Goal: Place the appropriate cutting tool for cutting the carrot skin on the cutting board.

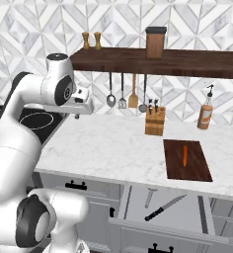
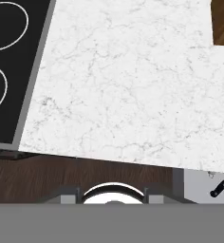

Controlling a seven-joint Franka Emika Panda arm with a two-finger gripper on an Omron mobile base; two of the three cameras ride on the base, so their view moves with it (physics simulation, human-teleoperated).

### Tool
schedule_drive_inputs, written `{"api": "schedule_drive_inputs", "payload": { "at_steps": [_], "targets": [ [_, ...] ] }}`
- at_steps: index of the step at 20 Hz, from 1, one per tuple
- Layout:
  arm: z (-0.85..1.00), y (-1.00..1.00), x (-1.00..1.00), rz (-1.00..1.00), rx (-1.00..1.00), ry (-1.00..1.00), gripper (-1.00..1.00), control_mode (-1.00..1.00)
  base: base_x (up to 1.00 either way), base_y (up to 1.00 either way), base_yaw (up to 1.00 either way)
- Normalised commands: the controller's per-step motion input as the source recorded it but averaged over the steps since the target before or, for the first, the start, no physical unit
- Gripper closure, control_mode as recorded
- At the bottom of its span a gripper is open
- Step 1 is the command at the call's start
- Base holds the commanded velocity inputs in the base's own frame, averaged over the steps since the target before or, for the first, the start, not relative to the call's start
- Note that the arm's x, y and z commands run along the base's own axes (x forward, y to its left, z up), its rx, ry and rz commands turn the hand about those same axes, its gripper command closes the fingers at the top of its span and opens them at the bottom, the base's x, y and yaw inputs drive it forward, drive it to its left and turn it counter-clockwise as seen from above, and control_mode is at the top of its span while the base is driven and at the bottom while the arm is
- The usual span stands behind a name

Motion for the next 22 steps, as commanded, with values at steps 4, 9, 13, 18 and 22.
{"api": "schedule_drive_inputs", "payload": {
  "at_steps": [4,9,13,18,22],
  "targets": [
    [-0.02,-0.17,-0.30,0.00,-0.01,-0.03,-1.00,-1.00,0.00,0.00,0.00],
    [-0.66,-0.76,-0.65,0.00,0.00,-0.04,-1.00,-1.00,0.00,0.00,0.00],
    [-0.76,-1.00,-0.74,0.00,0.00,0.00,-1.00,-1.00,0.00,0.00,0.00],
    [-0.71,-1.00,-0.85,0.00,0.01,0.00,-1.00,-1.00,0.00,0.00,0.00],
    [-0.75,-1.00,-0.62,0.00,0.03,0.01,-1.00,-1.00,0.00,0.00,0.00]
  ]
}}
